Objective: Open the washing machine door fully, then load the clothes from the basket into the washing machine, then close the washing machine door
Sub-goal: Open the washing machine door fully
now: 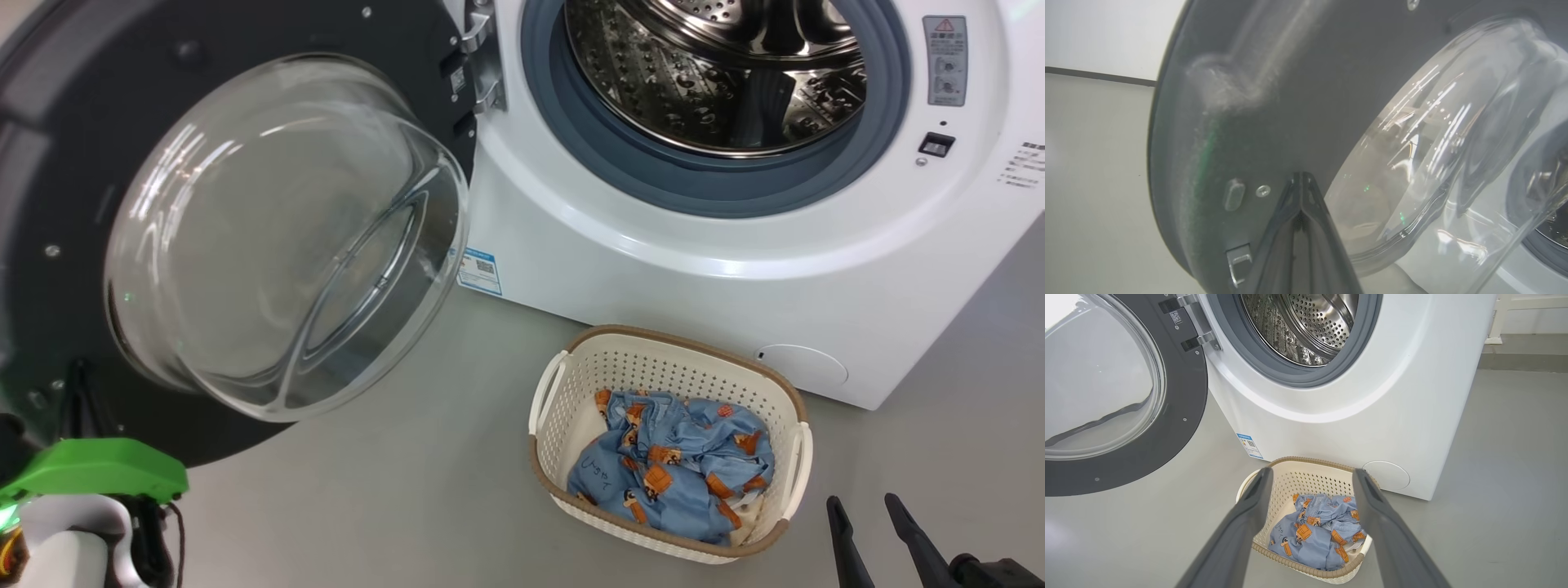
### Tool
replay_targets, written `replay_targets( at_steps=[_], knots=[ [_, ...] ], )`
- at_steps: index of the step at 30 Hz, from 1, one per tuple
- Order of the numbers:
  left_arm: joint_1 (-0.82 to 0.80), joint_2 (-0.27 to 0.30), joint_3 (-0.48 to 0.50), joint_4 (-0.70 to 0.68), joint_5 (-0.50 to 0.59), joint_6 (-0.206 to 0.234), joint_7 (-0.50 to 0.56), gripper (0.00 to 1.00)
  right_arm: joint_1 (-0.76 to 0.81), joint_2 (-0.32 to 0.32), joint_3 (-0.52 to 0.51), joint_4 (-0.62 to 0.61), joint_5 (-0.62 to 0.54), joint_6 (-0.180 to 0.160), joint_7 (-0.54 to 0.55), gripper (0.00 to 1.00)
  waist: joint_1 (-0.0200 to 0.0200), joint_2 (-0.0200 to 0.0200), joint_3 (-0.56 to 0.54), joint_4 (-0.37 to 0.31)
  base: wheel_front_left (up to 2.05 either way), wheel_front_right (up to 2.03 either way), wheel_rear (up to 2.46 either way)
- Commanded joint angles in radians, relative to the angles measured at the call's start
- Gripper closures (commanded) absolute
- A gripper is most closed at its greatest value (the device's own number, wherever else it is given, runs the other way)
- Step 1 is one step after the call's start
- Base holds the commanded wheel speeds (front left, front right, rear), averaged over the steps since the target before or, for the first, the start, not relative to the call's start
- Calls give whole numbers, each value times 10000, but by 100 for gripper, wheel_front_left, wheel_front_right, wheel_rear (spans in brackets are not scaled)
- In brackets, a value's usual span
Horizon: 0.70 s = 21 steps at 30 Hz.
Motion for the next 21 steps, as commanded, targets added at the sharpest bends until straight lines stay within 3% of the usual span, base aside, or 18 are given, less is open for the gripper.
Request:
replay_targets(
  at_steps=[1,9,16,20,21],
  knots=[
    [-485,514,499,43,98,-10,-125,100,-265,-130,240,-179,-20,17,-118,0,0,-1,-40,-77,0,0,0],
    [-328,210,624,-130,144,-142,-180,100,-183,-22,208,-118,49,17,-118,0,0,-1,-308,-233,0,0,0],
    [684,-106,487,-1881,283,-32,-186,98,-175,78,255,-124,102,17,-118,0,0,-1,-562,-443,0,0,0],
    [1520,-246,365,-3554,411,129,-173,57,-137,105,304,-144,112,17,-118,0,0,-1,-750,-694,0,0,0],
    [1747,-249,323,-3992,474,179,-152,32,-129,106,334,-147,113,17,-118,0,0,-1,-793,-783,0,0,0]
  ],
)
